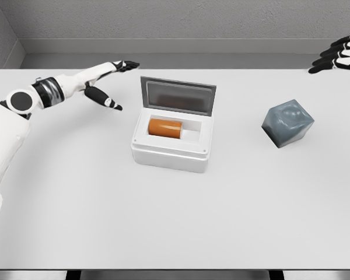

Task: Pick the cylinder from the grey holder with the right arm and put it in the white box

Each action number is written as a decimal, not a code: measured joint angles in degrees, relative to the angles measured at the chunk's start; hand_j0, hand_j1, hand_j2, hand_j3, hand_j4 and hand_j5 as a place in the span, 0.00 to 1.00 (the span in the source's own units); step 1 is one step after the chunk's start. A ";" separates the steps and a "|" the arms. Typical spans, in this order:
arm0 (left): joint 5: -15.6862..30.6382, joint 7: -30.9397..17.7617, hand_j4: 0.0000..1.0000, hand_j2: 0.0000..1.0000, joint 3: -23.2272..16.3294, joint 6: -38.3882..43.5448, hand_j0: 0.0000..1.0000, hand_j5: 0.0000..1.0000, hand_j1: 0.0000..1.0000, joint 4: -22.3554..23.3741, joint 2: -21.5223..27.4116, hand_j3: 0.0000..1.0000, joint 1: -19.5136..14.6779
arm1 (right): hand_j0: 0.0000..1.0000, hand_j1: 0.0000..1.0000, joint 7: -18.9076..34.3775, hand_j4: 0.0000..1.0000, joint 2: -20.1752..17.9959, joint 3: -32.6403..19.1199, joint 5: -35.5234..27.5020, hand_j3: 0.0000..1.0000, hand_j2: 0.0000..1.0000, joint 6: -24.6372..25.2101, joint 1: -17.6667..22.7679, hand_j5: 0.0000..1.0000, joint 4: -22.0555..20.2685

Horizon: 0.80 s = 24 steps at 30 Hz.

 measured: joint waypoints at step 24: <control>-1.77 -0.01 1.00 1.00 -3.17 -0.04 1.00 1.00 1.00 -2.25 -0.21 1.00 -0.88 | 1.00 1.00 0.00 1.00 1.82 0.29 -2.68 1.00 1.00 0.00 0.09 1.00 0.06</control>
